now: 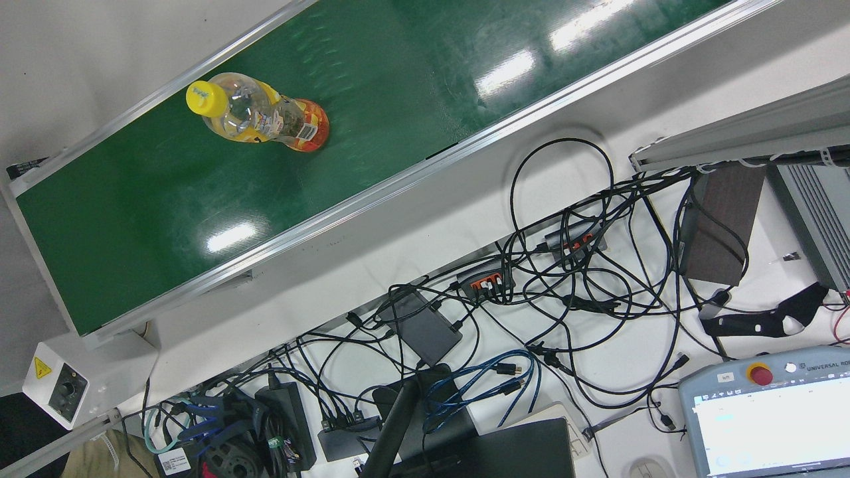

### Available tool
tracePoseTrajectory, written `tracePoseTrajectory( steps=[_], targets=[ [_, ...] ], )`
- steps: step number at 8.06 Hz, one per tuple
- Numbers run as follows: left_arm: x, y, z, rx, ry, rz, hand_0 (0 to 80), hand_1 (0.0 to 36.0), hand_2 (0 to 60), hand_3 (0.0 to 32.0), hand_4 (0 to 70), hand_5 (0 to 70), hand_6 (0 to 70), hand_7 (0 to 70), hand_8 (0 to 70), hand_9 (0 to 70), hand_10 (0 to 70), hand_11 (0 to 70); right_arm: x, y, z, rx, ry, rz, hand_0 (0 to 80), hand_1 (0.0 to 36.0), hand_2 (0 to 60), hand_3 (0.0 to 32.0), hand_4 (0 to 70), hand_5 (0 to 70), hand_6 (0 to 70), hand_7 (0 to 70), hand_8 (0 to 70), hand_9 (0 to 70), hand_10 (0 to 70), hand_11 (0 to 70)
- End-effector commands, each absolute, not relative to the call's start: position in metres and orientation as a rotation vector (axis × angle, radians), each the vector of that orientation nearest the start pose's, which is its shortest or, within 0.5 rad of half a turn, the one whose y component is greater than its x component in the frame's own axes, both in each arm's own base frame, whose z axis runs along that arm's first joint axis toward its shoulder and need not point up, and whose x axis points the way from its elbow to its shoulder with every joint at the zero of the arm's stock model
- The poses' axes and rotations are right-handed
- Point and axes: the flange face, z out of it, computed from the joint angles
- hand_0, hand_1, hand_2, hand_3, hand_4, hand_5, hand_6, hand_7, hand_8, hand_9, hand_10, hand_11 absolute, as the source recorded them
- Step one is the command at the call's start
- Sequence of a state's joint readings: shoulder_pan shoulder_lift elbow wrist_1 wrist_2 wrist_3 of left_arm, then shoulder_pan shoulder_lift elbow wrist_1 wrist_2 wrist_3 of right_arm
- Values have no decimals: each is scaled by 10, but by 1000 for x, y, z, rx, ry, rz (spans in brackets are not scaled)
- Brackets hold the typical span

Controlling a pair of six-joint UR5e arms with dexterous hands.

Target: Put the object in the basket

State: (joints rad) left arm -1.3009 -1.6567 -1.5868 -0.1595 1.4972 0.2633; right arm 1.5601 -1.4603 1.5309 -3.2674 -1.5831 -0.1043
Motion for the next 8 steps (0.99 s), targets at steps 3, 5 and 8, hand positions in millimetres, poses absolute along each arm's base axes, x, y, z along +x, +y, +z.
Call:
tracePoseTrajectory(
  steps=[3, 5, 8],
  targets=[
    [9, -566, 615, 61, 2306, -1723, 493, 146, 24, 0, 11, 183, 8, 0, 3, 26, 91, 152, 126, -533, 662, -90, 2223, -2346, 0, 0, 0, 0, 0, 0, 0, 0, 0, 0, 0, 0],
    [8, -566, 615, 63, 2306, -1724, 492, 146, 25, 0, 11, 184, 8, 0, 3, 27, 88, 146, 126, -533, 662, -90, 2223, -2346, 0, 0, 0, 0, 0, 0, 0, 0, 0, 0, 0, 0],
    [8, -566, 615, 63, 2306, -1724, 493, 148, 31, 0, 11, 186, 10, 1, 3, 27, 88, 147, 126, -533, 662, -90, 2223, -2346, 0, 0, 0, 0, 0, 0, 0, 0, 0, 0, 0, 0]
  ],
)
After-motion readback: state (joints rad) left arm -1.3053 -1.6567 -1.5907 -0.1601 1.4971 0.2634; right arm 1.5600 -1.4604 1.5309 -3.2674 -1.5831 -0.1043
